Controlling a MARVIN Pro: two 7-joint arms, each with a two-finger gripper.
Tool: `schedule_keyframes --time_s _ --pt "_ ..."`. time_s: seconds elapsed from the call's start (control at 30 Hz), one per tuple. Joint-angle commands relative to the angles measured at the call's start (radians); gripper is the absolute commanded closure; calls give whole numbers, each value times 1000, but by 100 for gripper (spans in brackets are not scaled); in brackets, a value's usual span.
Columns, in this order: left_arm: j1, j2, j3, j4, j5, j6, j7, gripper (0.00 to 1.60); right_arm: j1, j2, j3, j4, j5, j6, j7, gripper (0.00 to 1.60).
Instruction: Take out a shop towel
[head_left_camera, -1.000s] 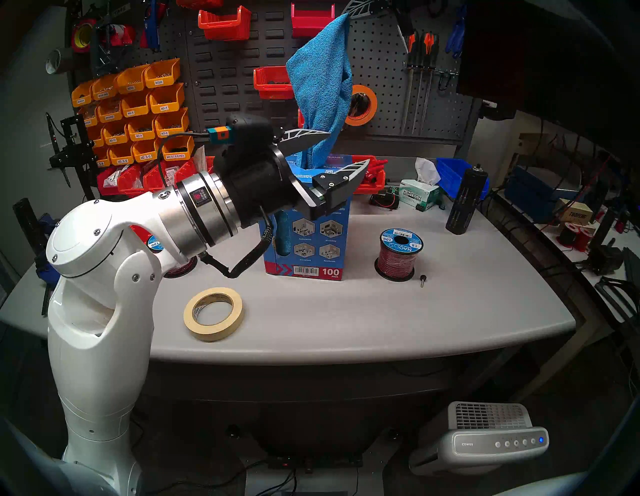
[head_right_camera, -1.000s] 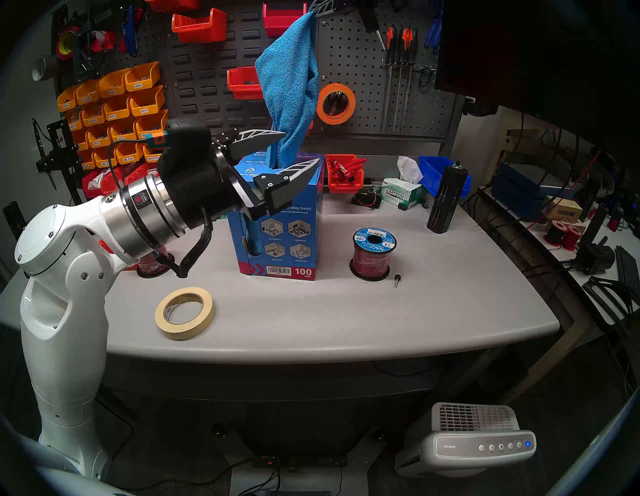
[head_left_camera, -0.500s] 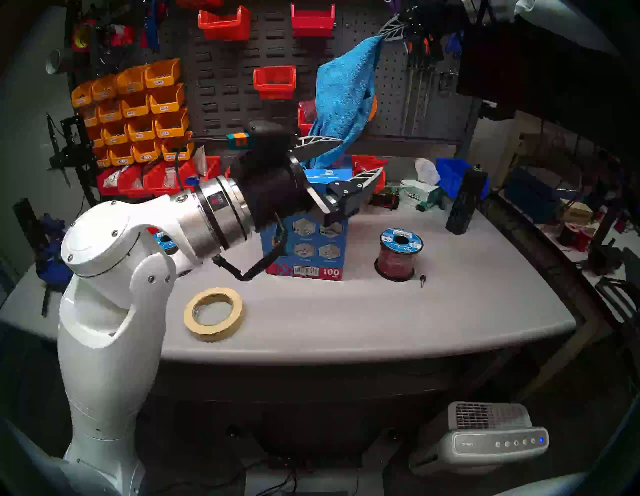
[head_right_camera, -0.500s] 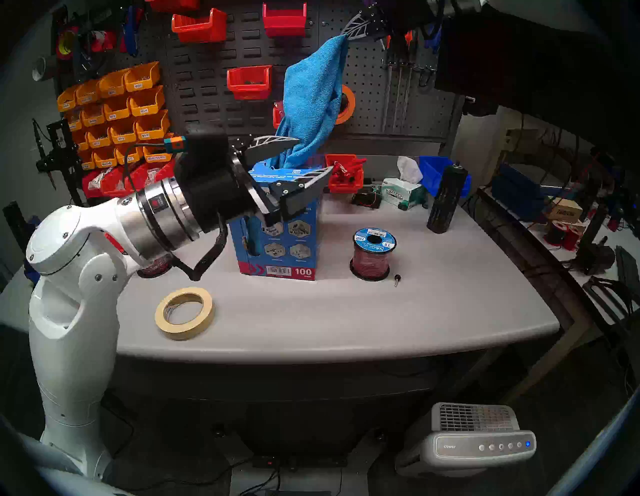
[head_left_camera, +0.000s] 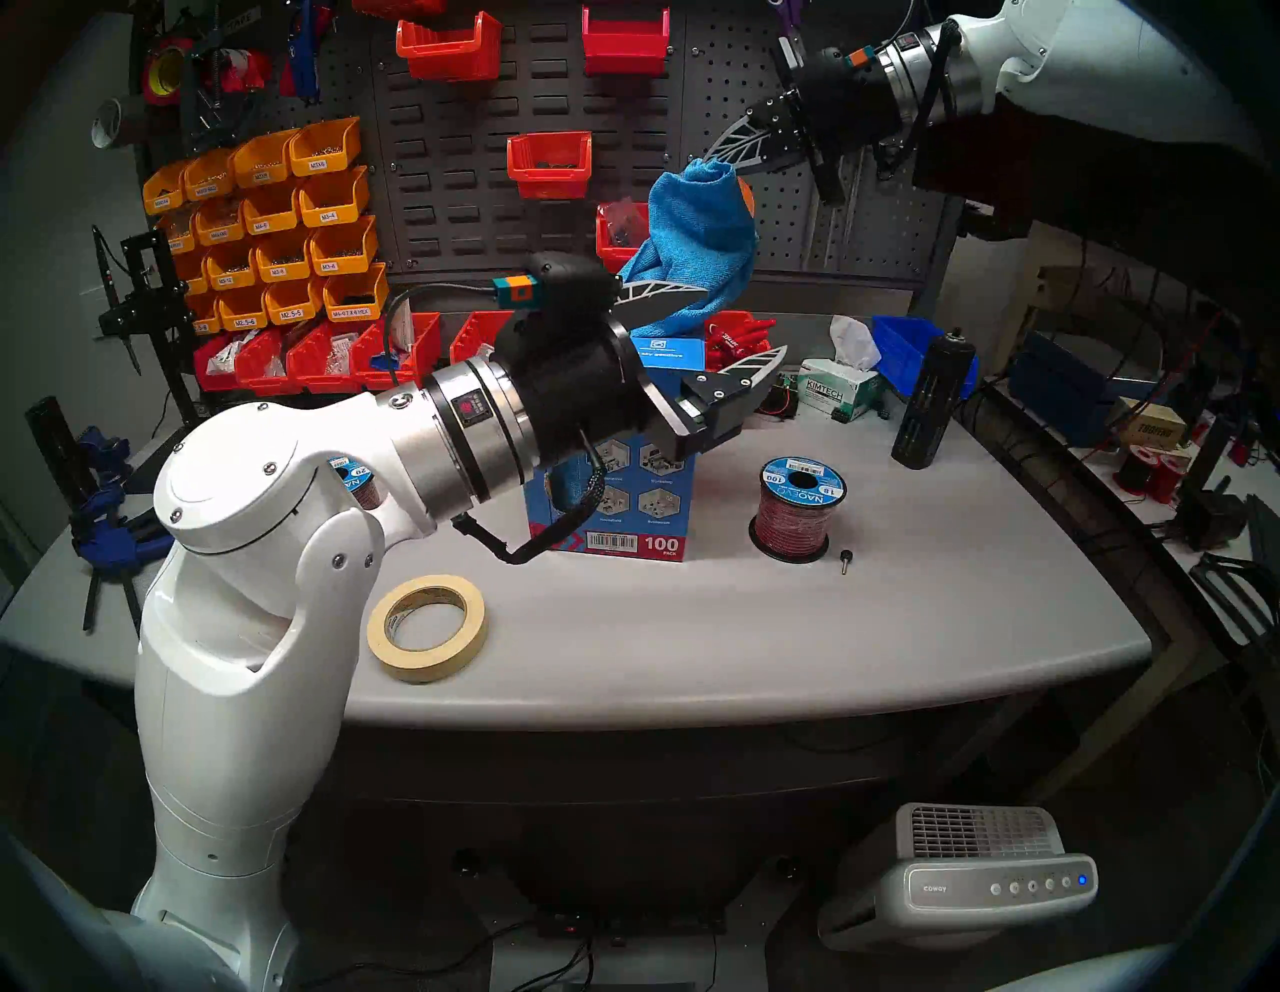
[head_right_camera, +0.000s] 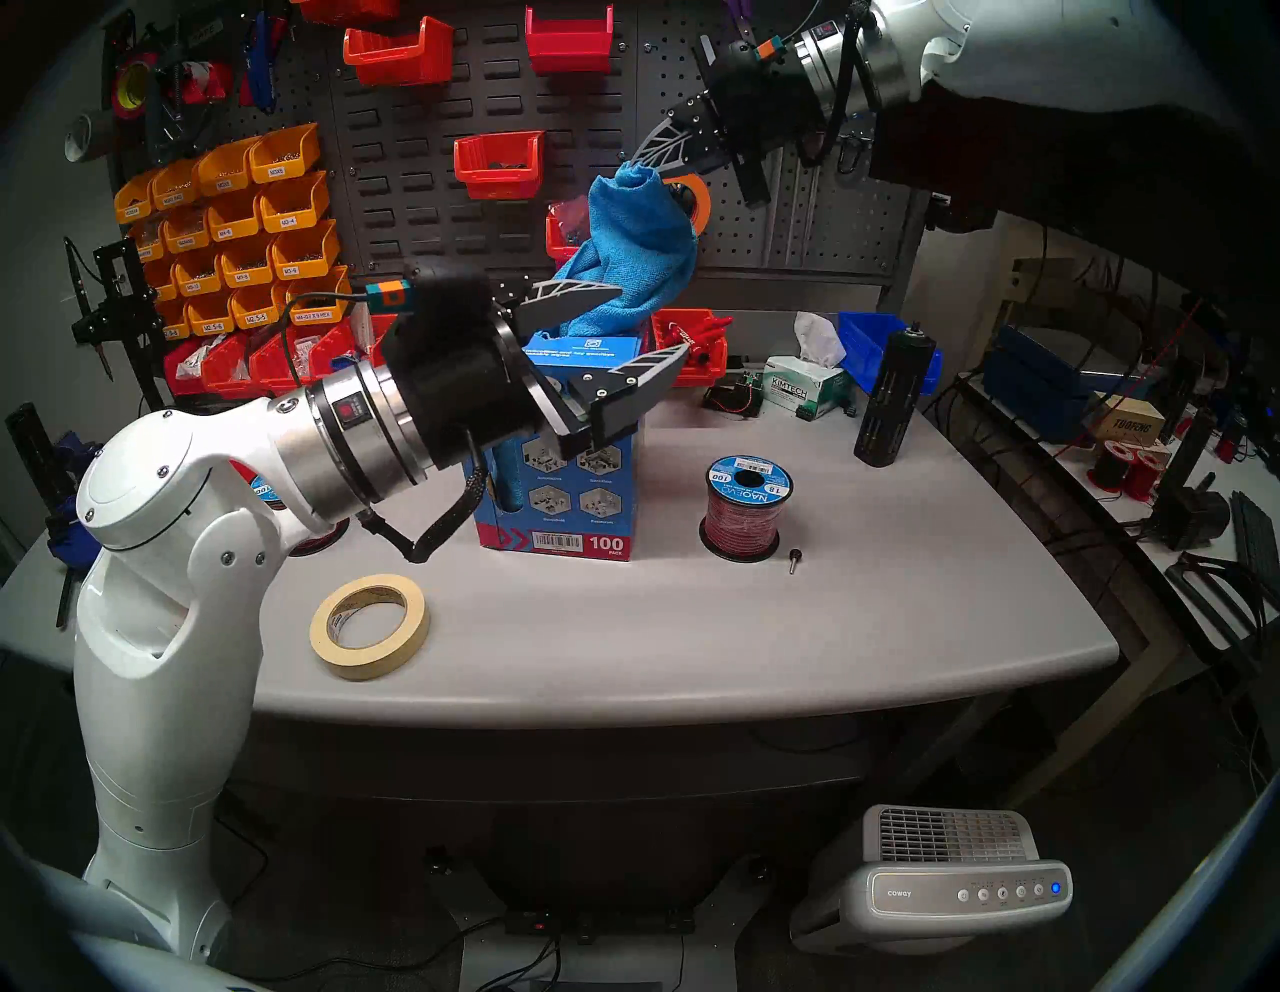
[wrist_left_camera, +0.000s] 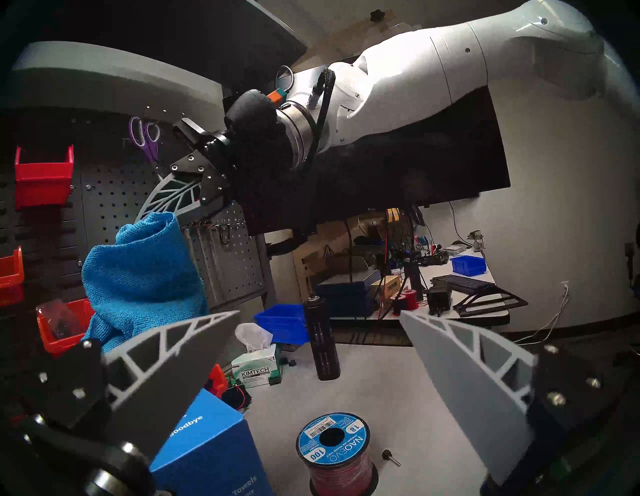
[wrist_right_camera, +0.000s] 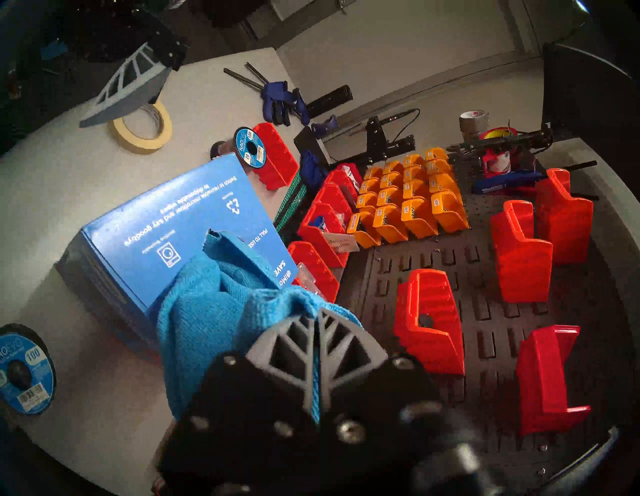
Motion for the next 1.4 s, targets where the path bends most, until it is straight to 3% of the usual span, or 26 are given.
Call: schedule_keyframes --time_s 0.0,0.33,0.83,1.37 --pt "-36 -14 3 -3 11 -21 11 0 5 62 -2 -68 -13 2 103 160" --pt "-40 -16 24 12 44 -28 27 0 20 131 -23 -189 -58 2 95 160" --pt "-47 -21 44 18 83 -39 46 0 65 239 -36 -228 -106 2 84 160" --pt "-39 -25 51 24 114 -44 59 0 -10 339 10 -301 -86 2 56 160"
